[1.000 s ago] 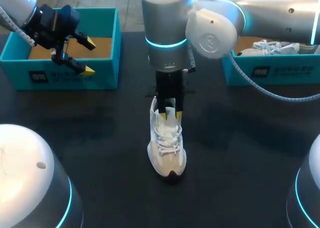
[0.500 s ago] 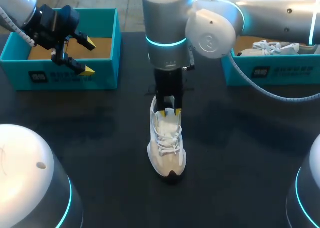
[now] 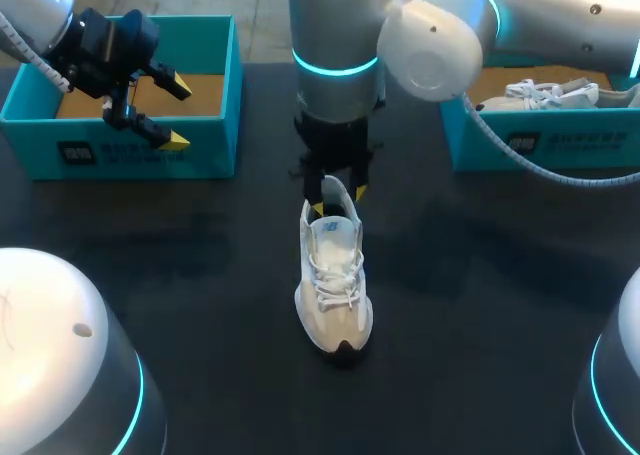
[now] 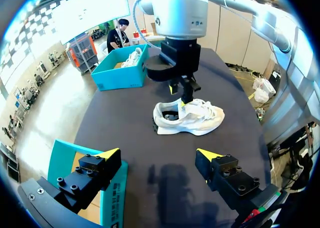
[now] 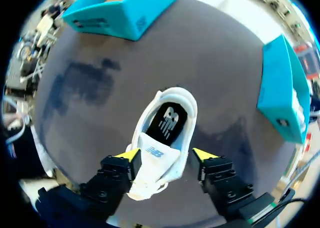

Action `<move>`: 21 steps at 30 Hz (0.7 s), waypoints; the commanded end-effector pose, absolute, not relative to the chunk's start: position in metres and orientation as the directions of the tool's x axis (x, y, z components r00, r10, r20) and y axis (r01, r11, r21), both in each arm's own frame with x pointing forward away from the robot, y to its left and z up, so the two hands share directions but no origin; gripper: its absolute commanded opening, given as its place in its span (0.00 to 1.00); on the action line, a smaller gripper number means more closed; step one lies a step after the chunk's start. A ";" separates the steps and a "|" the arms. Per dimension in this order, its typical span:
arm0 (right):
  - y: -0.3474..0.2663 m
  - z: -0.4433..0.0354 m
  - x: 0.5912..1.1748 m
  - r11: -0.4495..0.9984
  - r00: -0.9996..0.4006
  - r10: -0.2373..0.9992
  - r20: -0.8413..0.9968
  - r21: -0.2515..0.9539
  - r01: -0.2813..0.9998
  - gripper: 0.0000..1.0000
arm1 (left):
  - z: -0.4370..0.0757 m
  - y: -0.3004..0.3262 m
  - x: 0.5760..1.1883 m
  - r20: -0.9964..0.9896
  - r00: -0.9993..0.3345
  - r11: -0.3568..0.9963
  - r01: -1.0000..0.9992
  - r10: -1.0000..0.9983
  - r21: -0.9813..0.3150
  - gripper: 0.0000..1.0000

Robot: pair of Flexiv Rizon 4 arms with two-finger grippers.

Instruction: Take the shoe out of the shoebox, open the shoe tongue, remove and reinsert the insole, then place the shoe into the shoebox

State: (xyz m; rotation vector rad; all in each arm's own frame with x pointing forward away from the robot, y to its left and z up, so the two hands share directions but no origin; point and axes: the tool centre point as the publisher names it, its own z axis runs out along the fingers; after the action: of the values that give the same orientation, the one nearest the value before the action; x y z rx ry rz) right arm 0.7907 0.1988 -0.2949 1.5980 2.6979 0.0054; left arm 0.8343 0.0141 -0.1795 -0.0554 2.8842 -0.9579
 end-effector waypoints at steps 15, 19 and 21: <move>0.198 -0.293 0.803 0.867 -0.869 0.492 0.054 0.064 0.494 1.00 | -0.179 0.014 0.834 -0.085 -0.994 0.803 -0.003 -0.067 -0.596 1.00; 0.200 -0.293 0.815 0.914 -0.915 0.404 0.013 0.044 0.404 1.00 | -0.179 0.014 0.834 -0.085 -0.994 0.803 -0.003 -0.067 -0.596 1.00; 0.202 -0.295 0.821 0.922 -0.923 0.385 0.007 0.032 0.385 1.00 | -0.179 0.014 0.834 -0.085 -0.994 0.803 -0.003 -0.067 -0.596 1.00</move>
State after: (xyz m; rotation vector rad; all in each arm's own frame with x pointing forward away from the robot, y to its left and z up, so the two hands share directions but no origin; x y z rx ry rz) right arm 0.8156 0.1938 -0.2949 0.6348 3.0688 0.0875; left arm 0.8344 0.0141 -0.1795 -0.0555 2.8842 -0.9580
